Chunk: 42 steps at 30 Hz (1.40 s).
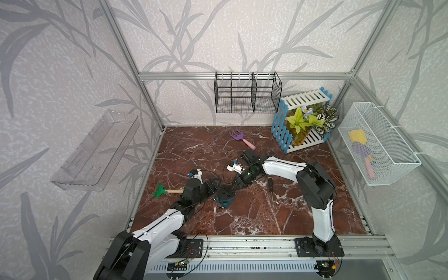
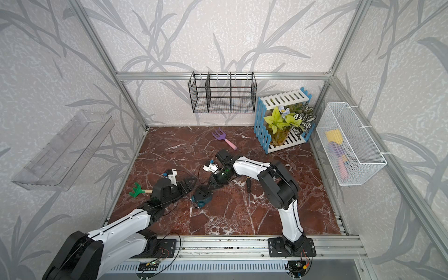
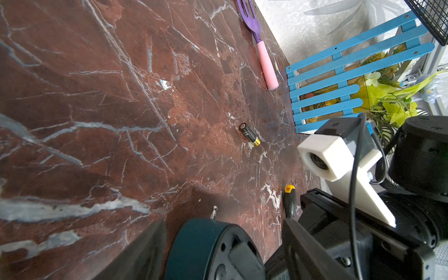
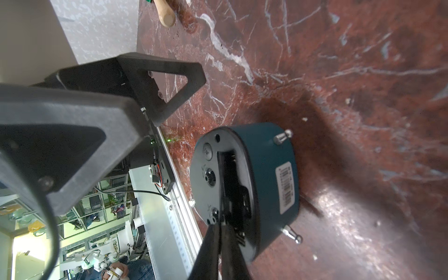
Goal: Remove the battery from the alarm
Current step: Install the cover on the alarm.
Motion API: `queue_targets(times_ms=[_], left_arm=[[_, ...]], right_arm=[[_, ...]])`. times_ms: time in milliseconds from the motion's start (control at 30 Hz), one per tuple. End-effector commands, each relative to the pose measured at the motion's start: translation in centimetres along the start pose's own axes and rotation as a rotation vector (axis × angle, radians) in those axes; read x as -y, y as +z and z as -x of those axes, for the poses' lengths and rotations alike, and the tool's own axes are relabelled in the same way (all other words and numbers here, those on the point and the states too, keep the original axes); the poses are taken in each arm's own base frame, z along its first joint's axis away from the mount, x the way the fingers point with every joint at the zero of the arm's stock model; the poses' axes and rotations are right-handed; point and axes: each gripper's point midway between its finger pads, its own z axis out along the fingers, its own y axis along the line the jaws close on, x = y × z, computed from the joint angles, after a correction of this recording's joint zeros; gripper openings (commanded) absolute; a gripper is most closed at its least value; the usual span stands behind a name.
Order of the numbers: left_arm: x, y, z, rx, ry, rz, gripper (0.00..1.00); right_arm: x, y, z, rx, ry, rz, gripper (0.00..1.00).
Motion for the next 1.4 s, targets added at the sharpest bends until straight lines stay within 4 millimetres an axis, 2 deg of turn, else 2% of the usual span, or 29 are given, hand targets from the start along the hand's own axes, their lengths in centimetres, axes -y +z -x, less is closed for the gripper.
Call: queue_targets(times_ms=[0,200,567,900,1367], left_arm=[[0.2,0.0,0.3,0.011,0.0,-0.013,0.8],[0.2,0.0,0.3,0.01,0.0,-0.014,0.79],[0.2,0.1,0.4,0.012,0.001,-0.013,0.8],[0.3,0.3,0.4,0.007,-0.001,-0.016,0.8],[0.5,0.6,0.7,0.004,0.0,-0.016,0.79]], right_arm=[[0.4,0.2,0.1,-0.015,-0.009,-0.009,0.07],[0.1,0.1,0.1,-0.009,-0.041,-0.001,0.04],[0.9,0.4,0.0,-0.014,-0.036,-0.009,0.05],[1.5,0.4,-0.2,-0.021,-0.043,-0.041,0.11],[0.7,-0.3,0.2,-0.02,-0.071,-0.05,0.22]])
